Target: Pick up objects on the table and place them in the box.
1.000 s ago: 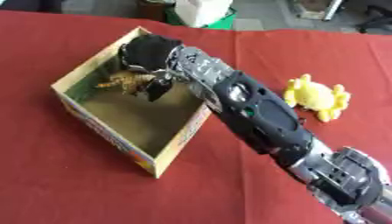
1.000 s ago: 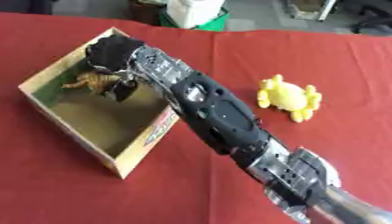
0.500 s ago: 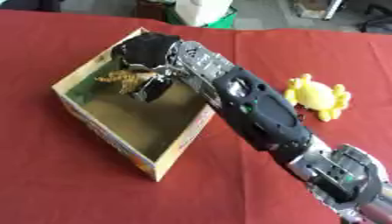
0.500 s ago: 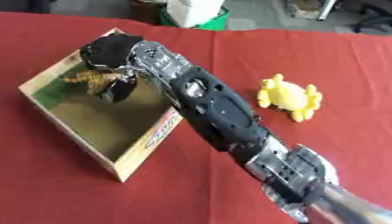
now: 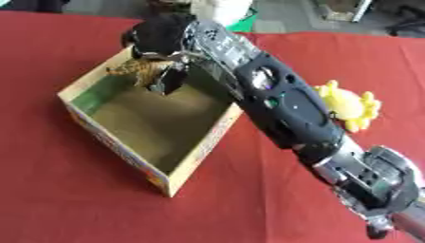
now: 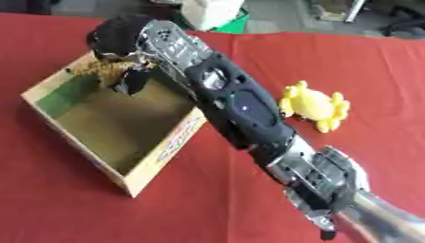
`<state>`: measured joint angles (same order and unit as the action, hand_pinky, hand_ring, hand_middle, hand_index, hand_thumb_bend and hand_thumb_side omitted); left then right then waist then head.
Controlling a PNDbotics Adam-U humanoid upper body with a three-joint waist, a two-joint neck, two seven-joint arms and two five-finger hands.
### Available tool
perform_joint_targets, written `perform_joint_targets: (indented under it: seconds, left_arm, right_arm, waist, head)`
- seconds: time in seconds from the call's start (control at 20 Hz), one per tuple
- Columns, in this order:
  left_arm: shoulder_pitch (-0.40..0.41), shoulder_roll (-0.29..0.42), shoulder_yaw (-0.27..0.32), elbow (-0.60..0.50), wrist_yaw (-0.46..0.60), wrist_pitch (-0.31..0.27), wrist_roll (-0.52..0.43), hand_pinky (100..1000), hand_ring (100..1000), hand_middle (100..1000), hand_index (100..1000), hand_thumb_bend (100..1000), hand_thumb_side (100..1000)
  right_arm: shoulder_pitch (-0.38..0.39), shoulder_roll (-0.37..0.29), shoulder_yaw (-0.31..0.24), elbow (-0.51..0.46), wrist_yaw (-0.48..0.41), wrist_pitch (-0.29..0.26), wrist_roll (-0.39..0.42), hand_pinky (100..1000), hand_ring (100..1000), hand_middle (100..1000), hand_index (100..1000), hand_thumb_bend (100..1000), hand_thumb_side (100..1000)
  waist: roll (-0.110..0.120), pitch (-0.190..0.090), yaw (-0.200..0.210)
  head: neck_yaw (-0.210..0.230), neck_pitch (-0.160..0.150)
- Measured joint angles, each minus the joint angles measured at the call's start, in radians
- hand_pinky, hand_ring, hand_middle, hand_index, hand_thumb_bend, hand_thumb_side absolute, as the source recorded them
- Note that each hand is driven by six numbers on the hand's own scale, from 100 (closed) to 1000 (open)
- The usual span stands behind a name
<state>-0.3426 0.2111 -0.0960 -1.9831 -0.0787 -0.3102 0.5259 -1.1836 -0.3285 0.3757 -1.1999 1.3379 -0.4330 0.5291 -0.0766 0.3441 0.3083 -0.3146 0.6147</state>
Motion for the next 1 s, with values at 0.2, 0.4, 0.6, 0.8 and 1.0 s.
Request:
perform_joint_targets:
  seconds: [0.2, 0.4, 0.6, 0.8, 1.0]
  left_arm:
    - [0.000, 0.000, 0.000, 0.000, 0.000, 0.002, -0.001, 769, 627, 680, 783, 100, 920]
    - [0.000, 0.000, 0.000, 0.000, 0.000, 0.005, -0.003, 768, 627, 679, 781, 100, 920]
    - [0.000, 0.000, 0.000, 0.000, 0.000, 0.005, -0.004, 768, 626, 679, 780, 100, 923]
    - [0.000, 0.000, 0.000, 0.000, 0.003, 0.006, -0.004, 767, 625, 678, 780, 100, 922]
    - [0.000, 0.000, 0.000, 0.000, 0.003, 0.007, -0.004, 767, 625, 678, 779, 100, 920]
  right_arm:
    - [0.000, -0.009, 0.009, 0.001, 0.047, -0.064, 0.055, 820, 1000, 1000, 1000, 761, 524]
    - [-0.001, -0.011, 0.014, 0.028, 0.140, -0.094, 0.102, 851, 1000, 1000, 1000, 820, 547]
    - [-0.016, -0.011, -0.010, 0.033, 0.194, -0.091, 0.106, 872, 1000, 1000, 1000, 862, 599]
    - [-0.022, -0.012, -0.029, 0.030, 0.189, -0.092, 0.104, 882, 1000, 1000, 1000, 884, 673]
    - [-0.022, -0.029, -0.037, -0.006, 0.104, -0.092, 0.104, 883, 1000, 1000, 1000, 847, 657]
  waist:
    - [-0.003, -0.002, -0.001]
    - [-0.007, -0.002, 0.002]
    - [-0.012, -0.002, 0.010]
    - [-0.013, -0.002, 0.012]
    - [-0.017, -0.003, 0.004]
  head:
    - [0.003, 0.000]
    - [0.003, -0.001]
    - [-0.001, -0.005]
    - [-0.001, -0.010]
    - [0.018, -0.009]
